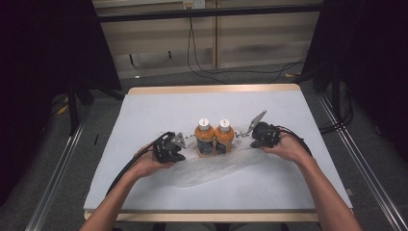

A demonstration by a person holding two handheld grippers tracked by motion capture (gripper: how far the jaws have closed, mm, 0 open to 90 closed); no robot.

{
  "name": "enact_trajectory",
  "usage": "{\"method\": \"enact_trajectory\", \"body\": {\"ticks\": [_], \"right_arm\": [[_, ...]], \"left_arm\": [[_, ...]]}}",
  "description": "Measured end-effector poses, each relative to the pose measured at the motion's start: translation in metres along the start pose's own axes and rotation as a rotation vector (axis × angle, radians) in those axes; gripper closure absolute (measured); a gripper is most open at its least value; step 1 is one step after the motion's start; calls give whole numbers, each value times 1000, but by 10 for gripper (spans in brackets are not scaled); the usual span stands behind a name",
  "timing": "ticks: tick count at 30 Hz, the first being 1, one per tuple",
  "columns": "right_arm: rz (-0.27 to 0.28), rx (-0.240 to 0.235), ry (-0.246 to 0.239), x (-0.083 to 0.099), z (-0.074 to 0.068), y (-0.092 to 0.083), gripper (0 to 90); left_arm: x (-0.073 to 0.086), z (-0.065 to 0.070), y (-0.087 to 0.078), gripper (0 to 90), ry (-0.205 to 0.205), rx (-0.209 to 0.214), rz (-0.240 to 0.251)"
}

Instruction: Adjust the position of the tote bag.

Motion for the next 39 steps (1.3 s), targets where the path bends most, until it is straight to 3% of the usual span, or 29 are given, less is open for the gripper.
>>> {"method": "enact_trajectory", "body": {"ticks": [6, 13, 15, 16, 17, 18, 19, 20, 22, 26, 31, 32, 35, 37, 39], "right_arm": [[-43, -17, -18, 20, -6, -10, 900], [-110, 47, -21, 46, -1, -22, 900], [-108, 44, -10, 48, -2, -22, 900], [-76, 44, -4, 50, -1, -23, 900], [-76, 44, -4, 50, -1, -23, 900], [-47, 36, -3, 49, -3, -22, 900], [-47, 36, -3, 49, -3, -22, 900], [-20, 4, -3, 45, -7, -21, 900], [-21, 30, -20, 41, -7, -19, 900], [-41, 30, -29, 40, -7, -19, 900], [-29, 32, -10, 42, -7, -19, 900], [-23, 38, -10, 42, -8, -19, 900], [-17, 41, -22, 45, -10, -21, 900], [9, 9, 11, 51, -14, -24, 900], [25, 8, 25, 53, -13, -24, 900]], "left_arm": [[7, -4, -3, 900, -23, -3, 15], [14, -3, -7, 900, -5, -23, -12], [18, -2, -9, 900, -21, -30, -28], [29, -8, -14, 900, -20, -69, -62], [29, -8, -14, 900, -20, -69, -62], [41, -12, -19, 900, -72, -40, -35], [41, -12, -19, 900, -72, -40, -35], [46, -14, -21, 900, -80, -55, -25], [47, -14, -21, 900, -68, -63, -36], [50, -16, -23, 900, -65, -70, -56], [56, -17, -24, 900, -116, -96, -35], [56, -18, -25, 900, -101, -100, -40], [57, -17, -25, 900, -120, -96, -24], [60, -17, -26, 900, -126, -92, 0], [60, -16, -26, 900, -113, -107, -12]]}}
Point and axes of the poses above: each handheld gripper's, and its own axes: y roughly forward along the jaws, x roughly out of its underside, z roughly to its right, the point moved 7 cm from there along y, roughly forward along the jaws, and after that the axes turned 4 degrees about y, right-handed, at the moved point
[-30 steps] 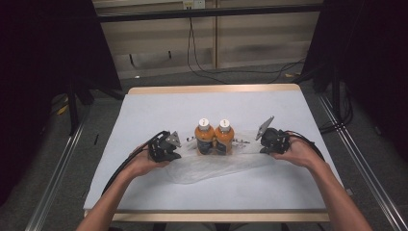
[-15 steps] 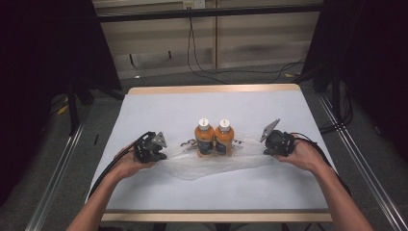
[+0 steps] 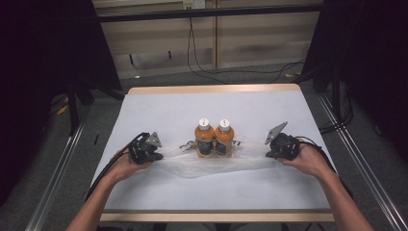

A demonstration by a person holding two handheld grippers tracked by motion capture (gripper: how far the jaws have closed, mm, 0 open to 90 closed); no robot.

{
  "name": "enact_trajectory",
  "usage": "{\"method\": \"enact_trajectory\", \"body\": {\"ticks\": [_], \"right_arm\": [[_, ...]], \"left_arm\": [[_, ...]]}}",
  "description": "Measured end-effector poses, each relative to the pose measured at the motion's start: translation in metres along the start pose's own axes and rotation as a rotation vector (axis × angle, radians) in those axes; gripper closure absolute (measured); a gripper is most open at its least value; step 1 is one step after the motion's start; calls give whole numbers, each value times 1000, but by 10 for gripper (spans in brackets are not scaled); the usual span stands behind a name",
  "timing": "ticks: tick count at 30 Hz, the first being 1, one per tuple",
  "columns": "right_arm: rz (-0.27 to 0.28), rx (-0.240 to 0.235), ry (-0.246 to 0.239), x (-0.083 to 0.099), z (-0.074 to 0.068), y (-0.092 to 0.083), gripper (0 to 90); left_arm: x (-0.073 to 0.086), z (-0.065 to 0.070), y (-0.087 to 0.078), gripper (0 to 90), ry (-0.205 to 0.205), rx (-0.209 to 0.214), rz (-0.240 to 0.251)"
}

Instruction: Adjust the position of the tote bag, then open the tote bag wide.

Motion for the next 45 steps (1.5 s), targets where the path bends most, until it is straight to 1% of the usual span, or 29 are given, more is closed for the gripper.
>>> {"method": "enact_trajectory", "body": {"ticks": [2, 3, 6, 8, 9, 12, 14, 15, 16, 18, 20, 21, 23, 24, 25, 27, 28, 29, 30, 31, 32, 33, 34, 36, 38, 42, 43, 44, 45], "right_arm": [[1, 2, 5, 0, 0, 0, 900], [-3, 6, 9, 0, 2, 0, 900], [21, 19, 13, 0, 6, 1, 900], [33, 27, 21, 0, 7, 2, 900], [34, 33, 23, -1, 8, 2, 900], [36, 33, 43, -1, 9, 2, 900], [36, 34, 38, -1, 10, 2, 900], [39, 47, 28, -1, 12, 2, 900], [38, 48, 45, -1, 11, 3, 900], [42, 57, 42, -1, 11, 3, 900], [57, 53, 49, 0, 10, 2, 900], [79, 24, 52, -1, 8, 1, 900], [85, 22, 60, -1, 8, -1, 900], [109, 11, 61, -3, 8, -3, 900], [156, -12, 85, -7, 8, -6, 900], [172, -18, 82, -8, 8, -7, 900], [187, -22, 86, -8, 8, -7, 900], [207, -39, 96, -9, 5, -10, 900], [219, -32, 96, -10, 5, -11, 900], [219, -32, 96, -10, 5, -11, 900], [242, -40, 97, -11, 6, -12, 900], [264, -43, 111, -12, 5, -14, 900], [301, -42, 126, -14, 5, -17, 900], [311, -45, 129, -14, 5, -18, 900], [347, -64, 144, -15, 4, -19, 900], [371, -70, 150, -17, 2, -24, 853], [404, -81, 157, -20, 1, -29, 824], [404, -81, 157, -20, 1, -29, 824], [435, -87, 167, -22, 0, -33, 805]], "left_arm": [[0, -1, 0, 900, -5, -3, 6], [2, -3, 0, 900, -23, -11, 36], [5, -9, 1, 900, -43, -28, 56], [5, -10, 1, 900, -42, -26, 57], [6, -10, 1, 900, -63, -20, 74], [7, -13, 1, 900, -78, -23, 76], [6, -14, 1, 900, -73, -27, 78], [7, -14, 1, 900, -96, -27, 67], [7, -15, 1, 900, -100, -29, 68], [7, -14, 0, 900, -107, -31, 82], [9, -13, 0, 900, -131, -11, 113], [10, -12, 0, 900, -152, 1, 141], [10, -12, -3, 900, -155, 19, 157], [10, -12, -4, 900, -166, 22, 177], [9, -12, -6, 900, -170, 20, 193], [7, -10, -9, 900, -184, 35, 241], [7, -10, -11, 900, -180, 28, 247], [5, -10, -16, 900, -190, 29, 284], [4, -10, -19, 900, -198, 31, 314], [4, -10, -19, 898, -198, 31, 314], [2, -10, -22, 898, -205, 28, 337], [1, -9, -24, 881, -215, 39, 357], [-2, -8, -29, 860, -218, 29, 386], [-4, -7, -31, 860, -220, 32, 400], [-7, -3, -34, 852, -217, 36, 416], [-16, -3, -43, 810, -213, 32, 473], [-21, -1, -47, 788, -217, 37, 504], [-21, -1, -47, 787, -217, 37, 504], [-26, 3, -51, 785, -220, 40, 529]]}}
Point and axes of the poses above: each handheld gripper's, and its own axes: y roughly forward along the jaws, x roughly out of its underside, z roughly to its right, the point moved 7 cm from there along y, roughly forward along the jaws, and after that the axes turned 4 degrees about y, right-handed, at the moved point
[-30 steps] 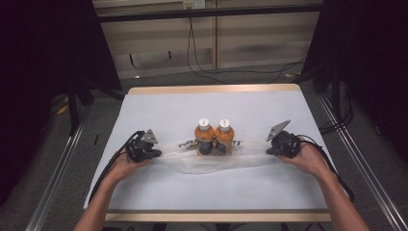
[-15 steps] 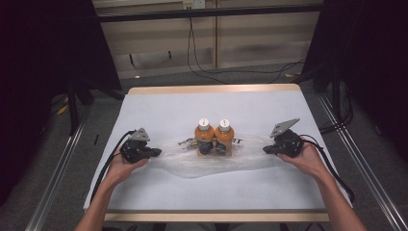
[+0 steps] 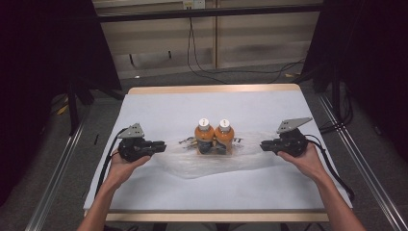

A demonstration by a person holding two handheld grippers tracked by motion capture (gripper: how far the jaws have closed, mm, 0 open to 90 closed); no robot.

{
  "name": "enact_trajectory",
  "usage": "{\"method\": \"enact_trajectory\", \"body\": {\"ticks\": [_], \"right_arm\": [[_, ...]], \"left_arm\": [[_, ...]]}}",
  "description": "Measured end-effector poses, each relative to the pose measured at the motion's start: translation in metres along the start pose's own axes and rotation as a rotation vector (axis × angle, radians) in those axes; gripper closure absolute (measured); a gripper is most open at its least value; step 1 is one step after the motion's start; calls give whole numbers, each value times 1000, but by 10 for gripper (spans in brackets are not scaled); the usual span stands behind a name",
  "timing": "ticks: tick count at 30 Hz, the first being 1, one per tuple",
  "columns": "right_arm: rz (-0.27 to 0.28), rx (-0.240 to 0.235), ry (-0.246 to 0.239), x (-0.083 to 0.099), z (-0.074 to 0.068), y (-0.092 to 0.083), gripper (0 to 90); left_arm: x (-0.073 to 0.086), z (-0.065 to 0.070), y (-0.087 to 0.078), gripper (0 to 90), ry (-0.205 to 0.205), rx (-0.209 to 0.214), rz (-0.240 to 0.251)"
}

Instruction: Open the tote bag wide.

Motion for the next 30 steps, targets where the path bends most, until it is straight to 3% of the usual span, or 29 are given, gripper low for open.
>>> {"method": "enact_trajectory", "body": {"ticks": [5, 7, 8, 13, 15, 20, 22, 26, 30], "right_arm": [[48, -18, 21, -9, -3, -4, 805], [53, -17, 27, -10, -4, -4, 822], [55, -21, 21, -11, -6, -3, 834], [61, -48, 5, -19, -19, 3, 872], [53, -51, 6, -19, -20, 5, 875], [28, -66, -18, -23, -32, 17, 891], [10, -66, -25, -25, -35, 23, 892], [9, -76, -30, -30, -38, 29, 900], [19, -76, -31, -37, -38, 31, 900]], "left_arm": [[-9, 10, 3, 792, 1, 24, 41], [-11, 16, 10, 804, 8, 25, 36], [-11, 23, 18, 819, 13, 54, 29], [-14, 37, 32, 844, 21, 96, 16], [-16, 43, 39, 846, 38, 113, 7], [-25, 53, 51, 846, 32, 131, 31], [-29, 57, 56, 850, 54, 132, 31], [-41, 70, 72, 862, 78, 156, 37], [-49, 74, 82, 857, 78, 169, 46]]}}
Point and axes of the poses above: each handheld gripper's, and its own axes: y roughly forward along the jaws, x roughly out of its underside, z roughly to its right, the point moved 7 cm from there along y, roughly forward along the jaws, and after that the axes turned 4 degrees about y, right-handed, at the moved point
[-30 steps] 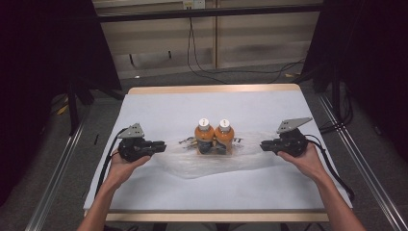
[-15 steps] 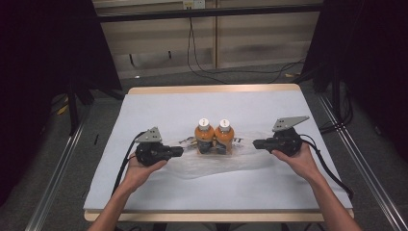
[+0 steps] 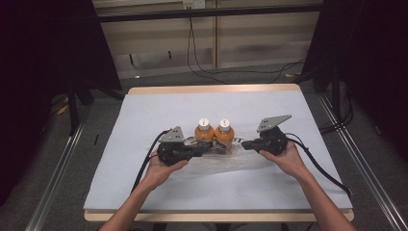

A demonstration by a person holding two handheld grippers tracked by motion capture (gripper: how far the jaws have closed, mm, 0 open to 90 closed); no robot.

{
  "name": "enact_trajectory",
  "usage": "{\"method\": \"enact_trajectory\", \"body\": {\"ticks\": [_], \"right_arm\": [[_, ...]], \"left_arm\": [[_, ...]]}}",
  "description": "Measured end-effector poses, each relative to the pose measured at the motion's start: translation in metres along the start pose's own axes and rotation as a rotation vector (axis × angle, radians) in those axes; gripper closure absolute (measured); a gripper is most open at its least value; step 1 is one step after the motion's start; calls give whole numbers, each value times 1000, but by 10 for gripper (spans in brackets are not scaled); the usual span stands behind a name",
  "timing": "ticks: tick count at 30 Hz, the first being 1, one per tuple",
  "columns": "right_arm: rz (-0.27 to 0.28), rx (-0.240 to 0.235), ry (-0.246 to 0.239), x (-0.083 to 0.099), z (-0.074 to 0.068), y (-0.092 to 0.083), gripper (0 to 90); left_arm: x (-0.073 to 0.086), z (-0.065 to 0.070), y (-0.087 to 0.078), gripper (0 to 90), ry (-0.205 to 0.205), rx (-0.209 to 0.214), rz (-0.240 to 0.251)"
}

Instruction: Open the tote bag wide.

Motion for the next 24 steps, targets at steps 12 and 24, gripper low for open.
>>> {"method": "enact_trajectory", "body": {"ticks": [12, 24], "right_arm": [[-12, 1, 9, -12, 13, 16, 900], [-36, -1, 34, -23, 29, 55, 900]], "left_arm": [[-12, 10, 40, 870, 23, 16, -9], [17, 2, 50, 865, 12, -34, -111]]}}
Point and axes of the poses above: each handheld gripper's, and its own axes: y roughly forward along the jaws, x roughly out of its underside, z roughly to its right, the point moved 7 cm from there along y, roughly forward along the jaws, and after that the axes turned 4 degrees about y, right-handed, at the moved point
